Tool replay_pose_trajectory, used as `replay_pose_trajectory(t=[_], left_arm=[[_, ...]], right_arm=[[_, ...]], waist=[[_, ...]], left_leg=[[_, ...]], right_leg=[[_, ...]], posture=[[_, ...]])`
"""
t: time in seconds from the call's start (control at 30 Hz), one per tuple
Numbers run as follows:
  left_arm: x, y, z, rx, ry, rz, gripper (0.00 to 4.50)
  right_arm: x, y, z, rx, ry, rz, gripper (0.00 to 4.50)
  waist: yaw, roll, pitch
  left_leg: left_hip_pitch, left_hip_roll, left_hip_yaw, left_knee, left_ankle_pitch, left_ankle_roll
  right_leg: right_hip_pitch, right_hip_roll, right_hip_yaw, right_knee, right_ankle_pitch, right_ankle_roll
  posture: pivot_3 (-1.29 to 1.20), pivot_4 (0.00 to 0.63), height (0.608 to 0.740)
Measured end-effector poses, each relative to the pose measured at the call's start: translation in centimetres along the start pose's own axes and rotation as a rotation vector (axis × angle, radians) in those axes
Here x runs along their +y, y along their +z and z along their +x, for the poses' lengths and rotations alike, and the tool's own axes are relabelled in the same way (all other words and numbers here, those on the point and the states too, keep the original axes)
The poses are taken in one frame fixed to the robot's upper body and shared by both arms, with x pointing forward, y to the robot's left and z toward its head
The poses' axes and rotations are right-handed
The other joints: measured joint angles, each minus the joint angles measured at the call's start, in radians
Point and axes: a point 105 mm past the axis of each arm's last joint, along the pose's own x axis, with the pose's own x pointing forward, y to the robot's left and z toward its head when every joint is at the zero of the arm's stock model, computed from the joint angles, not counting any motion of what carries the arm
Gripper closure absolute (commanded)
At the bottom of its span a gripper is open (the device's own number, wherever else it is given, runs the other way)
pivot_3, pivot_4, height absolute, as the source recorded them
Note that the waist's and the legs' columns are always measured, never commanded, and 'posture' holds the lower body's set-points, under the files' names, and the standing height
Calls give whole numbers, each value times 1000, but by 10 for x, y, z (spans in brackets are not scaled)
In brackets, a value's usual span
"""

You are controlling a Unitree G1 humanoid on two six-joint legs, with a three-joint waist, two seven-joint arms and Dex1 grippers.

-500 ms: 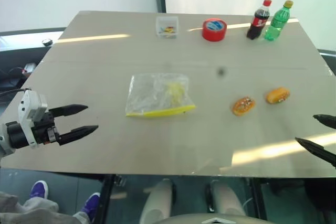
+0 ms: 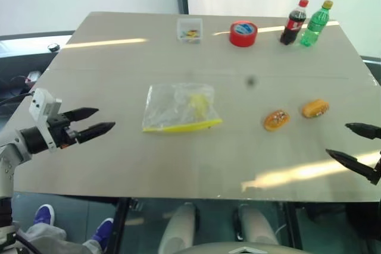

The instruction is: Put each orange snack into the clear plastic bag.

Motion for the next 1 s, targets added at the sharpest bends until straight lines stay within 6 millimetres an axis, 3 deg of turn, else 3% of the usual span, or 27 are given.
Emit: replay_pose_trajectory(t=[0.1, 0.2, 0.3, 0.37, 0.57, 0.63, 0.83, 1.0], left_arm=[[2, 4, 12, 80, 8, -156, 23], [7, 8, 29, 83, -30, -365, 23], [7, -6, 50, 124, -75, -512, 23], [10, -16, 61, 158, -81, -562, 23], [7, -4, 108, 192, -170, -535, 23], [0, -1, 118, 209, -218, -539, 23], [-52, 0, 149, 294, -525, -633, 23], [-68, -5, 160, 284, -602, -699, 23]], right_arm=[[14, 14, 16, -59, 83, -2, 0], [48, 38, 44, -149, 261, -19, 0], [74, 53, 59, -199, 395, -41, 0], [77, 55, 64, -206, 416, -44, 0], [82, 59, 73, -222, 448, -76, 0], [82, 58, 73, -220, 438, -76, 0], [81, 53, 72, -201, 396, -59, 0], [82, 49, 67, -185, 353, -57, 0]], waist=[[-1, 0, 0], [-4, 0, 0], [-7, -1, 0], [-5, -3, 0], [13, -3, 0], [14, -3, 0], [1, -3, 0], [-7, -3, -1]], left_leg=[[1, 0, -1, 2, 0, 0], [3, -1, -1, 2, 0, 0], [1, -2, -1, 3, 0, 0], [-2, -3, -2, 4, 0, 0], [-3, -7, -1, 5, 0, 0], [-2, -8, -2, 6, 0, 0], [-4, -10, -2, 6, 0, 0], [-2, -10, -6, 6, 0, 0]], right_leg=[[0, 4, -1, 4, 0, 0], [1, 6, -1, 6, 0, 0], [0, 6, -1, 5, 0, 0], [-3, 6, -1, 5, 0, 0], [0, 4, -5, 5, 0, 0], [1, 4, -6, 6, 0, 0], [1, 4, -6, 5, 0, 1], [1, 4, -4, 6, 0, 1]], posture=[[0, 150, 740], [0, 150, 740], [0, 150, 740], [0, 150, 740], [0, 150, 740], [0, 150, 740], [0, 150, 740], [0, 150, 740]])
